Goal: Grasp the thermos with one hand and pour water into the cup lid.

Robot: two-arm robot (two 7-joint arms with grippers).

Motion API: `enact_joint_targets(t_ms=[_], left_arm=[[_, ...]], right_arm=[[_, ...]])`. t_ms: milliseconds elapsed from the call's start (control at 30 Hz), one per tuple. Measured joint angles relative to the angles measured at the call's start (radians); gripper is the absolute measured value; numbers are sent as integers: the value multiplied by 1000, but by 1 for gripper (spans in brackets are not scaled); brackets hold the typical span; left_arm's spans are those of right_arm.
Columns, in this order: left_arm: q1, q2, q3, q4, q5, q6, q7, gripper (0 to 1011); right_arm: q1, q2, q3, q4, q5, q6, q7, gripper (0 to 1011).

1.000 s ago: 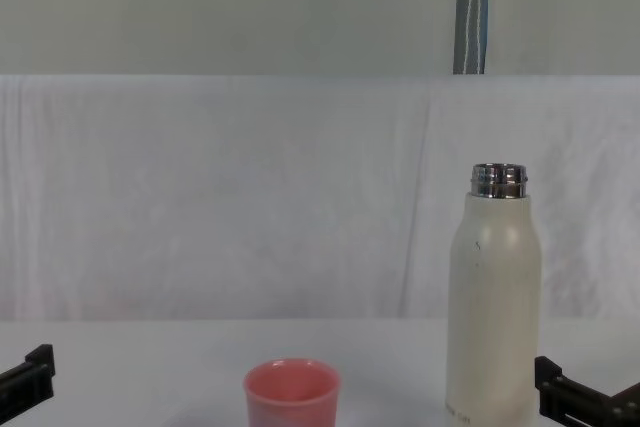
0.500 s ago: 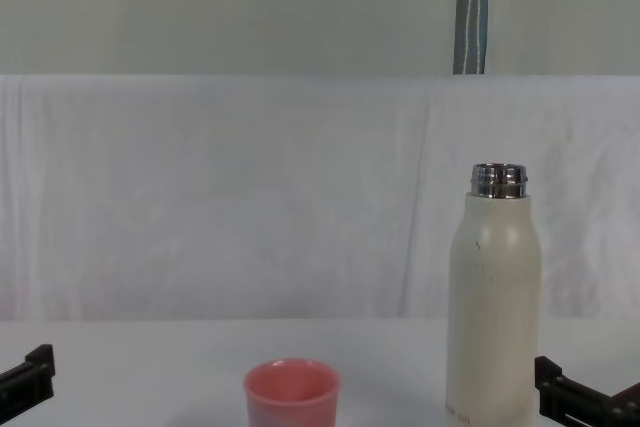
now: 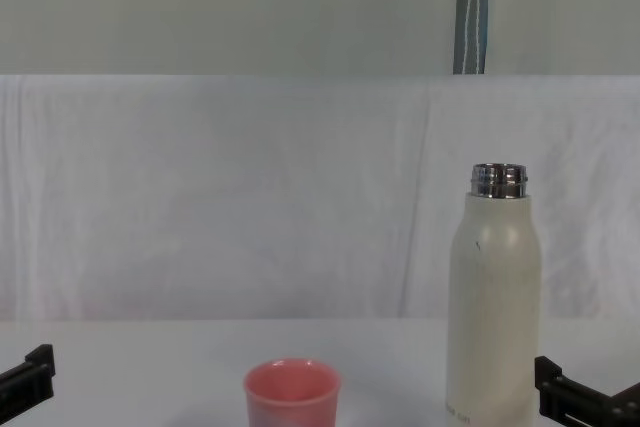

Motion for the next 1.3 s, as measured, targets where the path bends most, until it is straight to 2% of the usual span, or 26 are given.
enact_joint_targets(t_ms=[633,900,1300], left_arm=[[0,0,0,0,0,0,0,1001],[0,0,0,0,0,0,0,1001],[0,0,0,0,0,0,0,1001]], right_arm=[[0,0,1,0,1,-1,2,1001],[0,-1,38,4,32,-21,68,1001],[13,12,70,-3,53,-12,164,1001]])
